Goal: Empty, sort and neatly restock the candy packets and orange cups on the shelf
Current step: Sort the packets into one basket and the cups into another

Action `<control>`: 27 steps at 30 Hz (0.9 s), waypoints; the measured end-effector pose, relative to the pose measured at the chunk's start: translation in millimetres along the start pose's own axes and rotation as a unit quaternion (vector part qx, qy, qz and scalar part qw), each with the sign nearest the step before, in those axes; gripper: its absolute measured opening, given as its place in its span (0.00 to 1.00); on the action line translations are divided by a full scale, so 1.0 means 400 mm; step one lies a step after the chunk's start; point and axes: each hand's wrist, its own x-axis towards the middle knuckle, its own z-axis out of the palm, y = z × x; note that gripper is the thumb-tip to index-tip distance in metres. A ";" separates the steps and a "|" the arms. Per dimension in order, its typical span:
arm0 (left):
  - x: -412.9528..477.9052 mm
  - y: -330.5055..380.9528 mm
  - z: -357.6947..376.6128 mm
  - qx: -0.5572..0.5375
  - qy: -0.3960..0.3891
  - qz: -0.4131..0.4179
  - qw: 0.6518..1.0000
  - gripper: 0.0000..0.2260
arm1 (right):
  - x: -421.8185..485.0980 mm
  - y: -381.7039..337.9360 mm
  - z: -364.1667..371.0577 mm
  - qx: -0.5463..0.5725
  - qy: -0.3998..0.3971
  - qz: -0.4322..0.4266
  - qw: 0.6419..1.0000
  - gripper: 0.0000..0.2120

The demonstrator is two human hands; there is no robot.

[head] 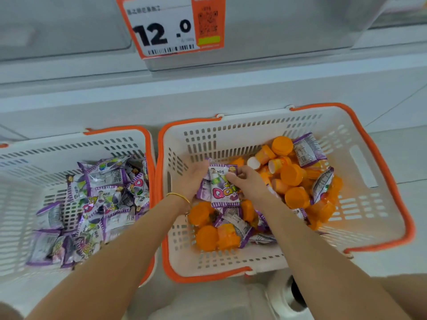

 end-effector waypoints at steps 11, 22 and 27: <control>-0.001 0.017 -0.059 0.179 0.121 0.182 0.959 0.20 | 0.038 0.108 0.008 -0.604 -0.146 -0.045 0.782 0.22; -0.008 0.012 -0.066 0.130 0.108 0.157 0.973 0.18 | 0.122 0.087 0.034 -0.626 -0.307 0.083 0.712 0.37; -0.017 0.018 -0.065 0.118 0.106 0.163 0.974 0.17 | 0.126 0.098 0.049 -0.627 -0.288 0.093 0.718 0.39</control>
